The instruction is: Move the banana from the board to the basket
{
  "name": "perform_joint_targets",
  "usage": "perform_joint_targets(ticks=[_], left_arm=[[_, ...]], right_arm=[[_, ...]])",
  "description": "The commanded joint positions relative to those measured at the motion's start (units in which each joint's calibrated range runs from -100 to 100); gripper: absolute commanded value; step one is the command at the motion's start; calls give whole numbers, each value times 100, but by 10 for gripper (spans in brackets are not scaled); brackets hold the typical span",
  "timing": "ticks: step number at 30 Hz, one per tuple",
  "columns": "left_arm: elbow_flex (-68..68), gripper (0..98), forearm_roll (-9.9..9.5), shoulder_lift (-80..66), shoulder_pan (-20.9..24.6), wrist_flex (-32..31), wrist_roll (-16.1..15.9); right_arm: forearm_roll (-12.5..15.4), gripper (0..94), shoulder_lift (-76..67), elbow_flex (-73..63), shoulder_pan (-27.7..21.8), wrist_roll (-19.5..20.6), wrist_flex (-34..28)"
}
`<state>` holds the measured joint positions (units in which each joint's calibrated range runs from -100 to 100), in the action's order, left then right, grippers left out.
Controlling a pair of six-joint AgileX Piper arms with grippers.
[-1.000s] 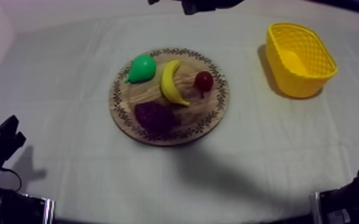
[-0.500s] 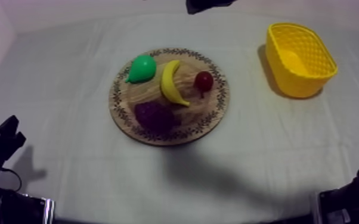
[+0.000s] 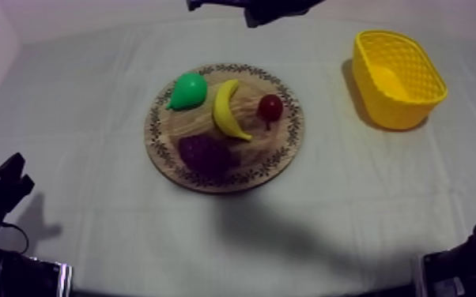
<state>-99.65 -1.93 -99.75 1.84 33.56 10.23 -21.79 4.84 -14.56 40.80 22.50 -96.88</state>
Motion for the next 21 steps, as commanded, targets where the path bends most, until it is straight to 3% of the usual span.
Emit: perform_joint_targets(ticks=[1, 7, 21], left_arm=[[-1, 0, 0, 0, 1, -1, 1], [-1, 0, 0, 0, 1, -1, 1], [-1, 0, 0, 0, 1, -1, 1]], right_arm=[[30, 149, -1, 6, -11, -19, 30], [133, 356, -21, 116, -99, 21, 205], [281, 450, 200, 127, -137, -22, 500]])
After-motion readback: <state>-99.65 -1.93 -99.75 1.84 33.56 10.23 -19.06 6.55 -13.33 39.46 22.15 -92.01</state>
